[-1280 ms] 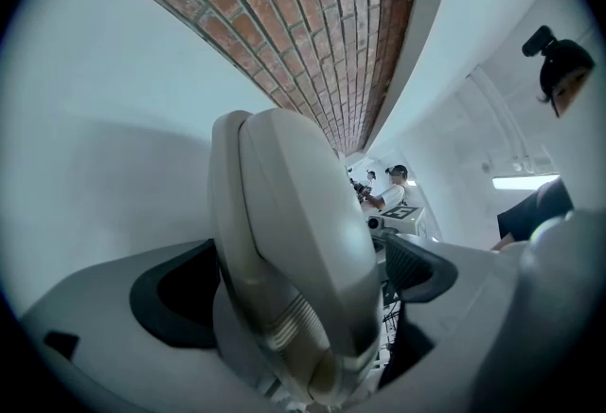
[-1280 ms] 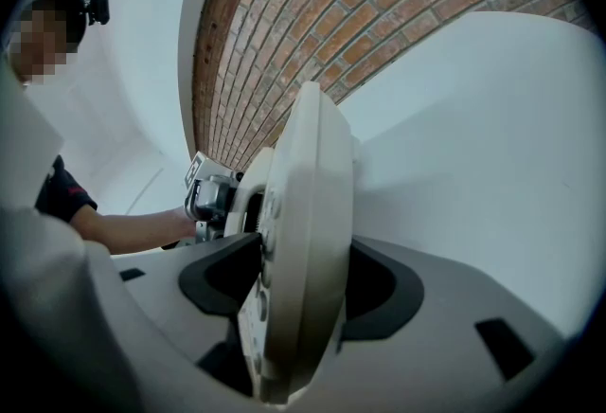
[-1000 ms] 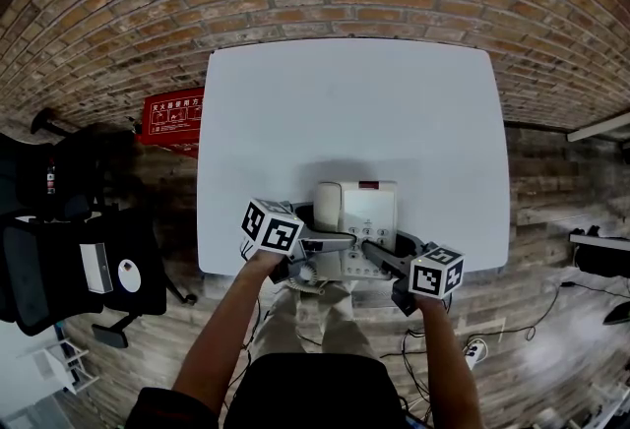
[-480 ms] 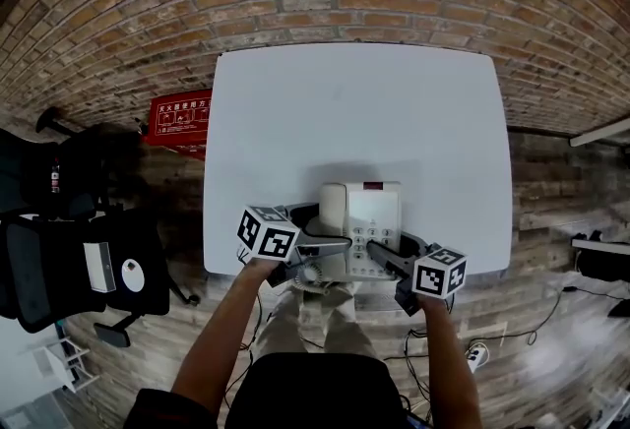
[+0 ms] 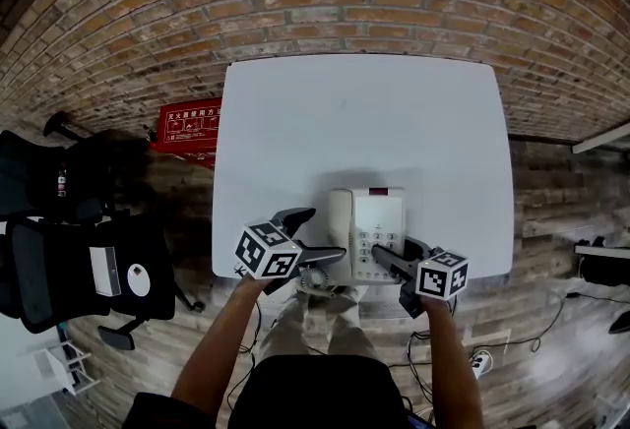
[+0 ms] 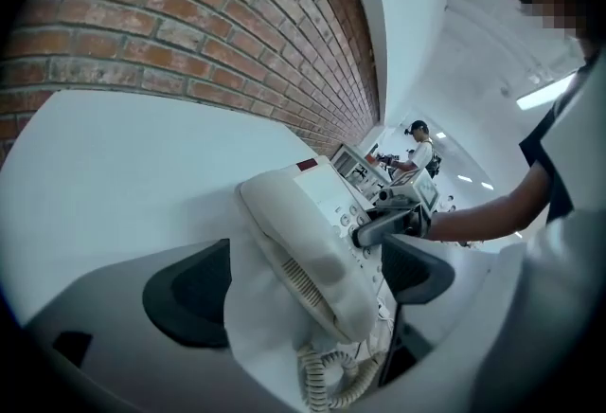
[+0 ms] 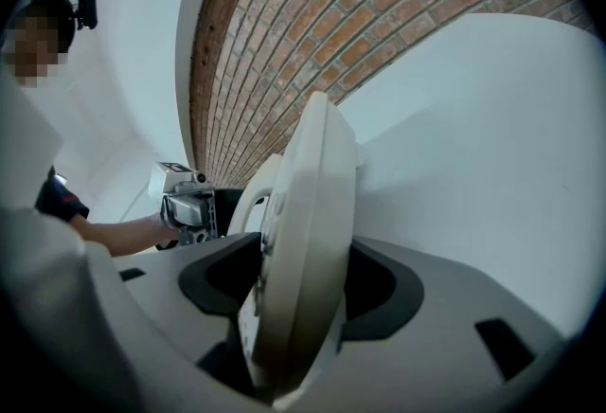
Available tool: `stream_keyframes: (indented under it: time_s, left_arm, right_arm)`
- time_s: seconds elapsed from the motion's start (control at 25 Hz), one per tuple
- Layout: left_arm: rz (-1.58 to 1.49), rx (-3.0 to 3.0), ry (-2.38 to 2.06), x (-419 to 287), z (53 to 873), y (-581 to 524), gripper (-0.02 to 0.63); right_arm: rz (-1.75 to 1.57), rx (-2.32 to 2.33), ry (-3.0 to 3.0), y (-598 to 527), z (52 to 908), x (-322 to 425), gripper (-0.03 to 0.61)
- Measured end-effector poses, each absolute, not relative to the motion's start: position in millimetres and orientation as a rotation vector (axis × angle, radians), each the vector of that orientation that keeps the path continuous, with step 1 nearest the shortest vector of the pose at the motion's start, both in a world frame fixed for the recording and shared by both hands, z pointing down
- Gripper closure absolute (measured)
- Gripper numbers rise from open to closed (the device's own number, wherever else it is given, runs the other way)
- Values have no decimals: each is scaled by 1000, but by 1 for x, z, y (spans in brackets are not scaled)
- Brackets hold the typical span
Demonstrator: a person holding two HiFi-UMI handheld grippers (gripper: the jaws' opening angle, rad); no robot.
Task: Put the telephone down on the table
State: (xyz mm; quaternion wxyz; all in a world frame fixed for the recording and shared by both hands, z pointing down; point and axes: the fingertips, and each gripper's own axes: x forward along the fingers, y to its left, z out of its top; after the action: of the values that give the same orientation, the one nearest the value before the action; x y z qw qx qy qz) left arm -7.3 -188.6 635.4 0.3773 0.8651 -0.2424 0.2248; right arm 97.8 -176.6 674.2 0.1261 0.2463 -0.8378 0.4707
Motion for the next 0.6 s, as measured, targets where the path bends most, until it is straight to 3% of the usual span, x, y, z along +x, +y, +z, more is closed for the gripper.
stream_keyframes:
  time_s: [0.2, 0.32, 0.6]
  left_arm:
    - [660, 2319, -686, -9, 620, -188, 236]
    - [750, 2422, -803, -14, 609, -193, 437]
    - [977, 2548, -829, -7, 601, -188, 578]
  right_arm:
    - [1368, 721, -2438, -177, 675, 97, 318]
    - [1370, 724, -2436, -177, 674, 97, 318]
    - [1367, 727, -2437, -176, 674, 98, 318]
